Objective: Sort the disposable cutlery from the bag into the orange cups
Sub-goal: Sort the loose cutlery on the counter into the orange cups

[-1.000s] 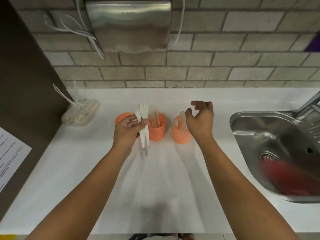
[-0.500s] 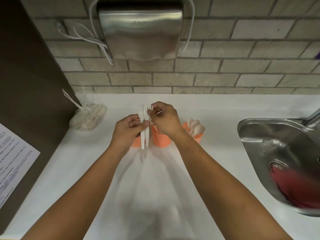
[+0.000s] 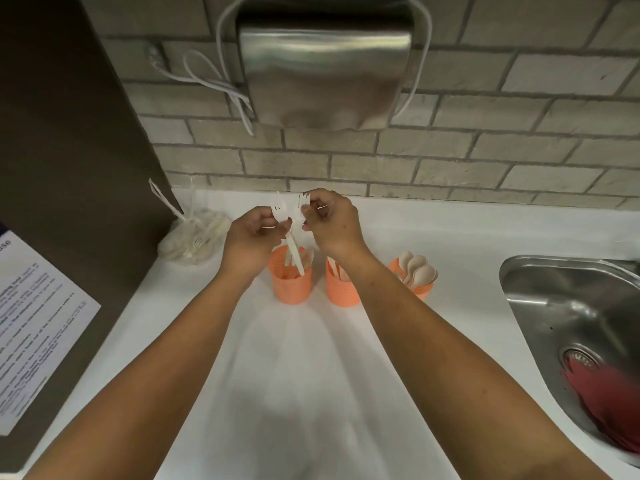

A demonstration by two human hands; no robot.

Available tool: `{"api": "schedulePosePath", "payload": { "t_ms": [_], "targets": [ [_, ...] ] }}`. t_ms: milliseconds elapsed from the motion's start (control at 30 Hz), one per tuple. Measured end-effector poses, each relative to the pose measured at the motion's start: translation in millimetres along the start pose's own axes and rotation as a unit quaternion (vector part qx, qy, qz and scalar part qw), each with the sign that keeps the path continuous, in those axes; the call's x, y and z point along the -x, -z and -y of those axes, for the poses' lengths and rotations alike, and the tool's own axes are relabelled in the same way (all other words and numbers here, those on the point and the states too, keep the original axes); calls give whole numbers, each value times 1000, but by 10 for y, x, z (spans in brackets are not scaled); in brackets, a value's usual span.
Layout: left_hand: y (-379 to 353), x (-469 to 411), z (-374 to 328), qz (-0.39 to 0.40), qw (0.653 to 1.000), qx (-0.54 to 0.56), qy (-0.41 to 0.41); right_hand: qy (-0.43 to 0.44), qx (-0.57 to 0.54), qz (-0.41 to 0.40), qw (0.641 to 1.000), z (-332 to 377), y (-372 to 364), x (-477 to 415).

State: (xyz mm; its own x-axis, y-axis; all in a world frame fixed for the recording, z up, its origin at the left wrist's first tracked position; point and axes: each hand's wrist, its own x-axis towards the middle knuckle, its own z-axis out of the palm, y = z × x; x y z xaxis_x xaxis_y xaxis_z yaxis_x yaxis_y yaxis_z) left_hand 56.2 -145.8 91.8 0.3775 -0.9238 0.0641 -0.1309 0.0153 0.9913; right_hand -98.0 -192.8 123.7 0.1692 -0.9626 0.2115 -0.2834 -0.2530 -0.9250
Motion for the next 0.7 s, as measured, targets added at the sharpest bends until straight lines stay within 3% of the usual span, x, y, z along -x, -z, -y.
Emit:
{"api": "schedulePosePath", "payload": {
  "t_ms": [200, 367, 433, 567, 700],
  "targets": [
    [164, -141, 148, -94, 991, -96, -14, 23, 54, -15, 998, -171, -217, -106],
    [175, -87, 322, -44, 975, -216, 7, -18, 187, 77, 979, -308, -273, -78],
    [223, -89, 353, -59, 973, -225, 4, -2, 226, 81, 971, -292, -288, -38],
    [465, -184, 384, -132, 966, -221, -4, 93, 176, 47, 979, -183, -317, 111],
    [834, -366, 473, -156, 946, -282, 27, 132, 107, 92, 981, -187, -434, 414]
  ]
}}
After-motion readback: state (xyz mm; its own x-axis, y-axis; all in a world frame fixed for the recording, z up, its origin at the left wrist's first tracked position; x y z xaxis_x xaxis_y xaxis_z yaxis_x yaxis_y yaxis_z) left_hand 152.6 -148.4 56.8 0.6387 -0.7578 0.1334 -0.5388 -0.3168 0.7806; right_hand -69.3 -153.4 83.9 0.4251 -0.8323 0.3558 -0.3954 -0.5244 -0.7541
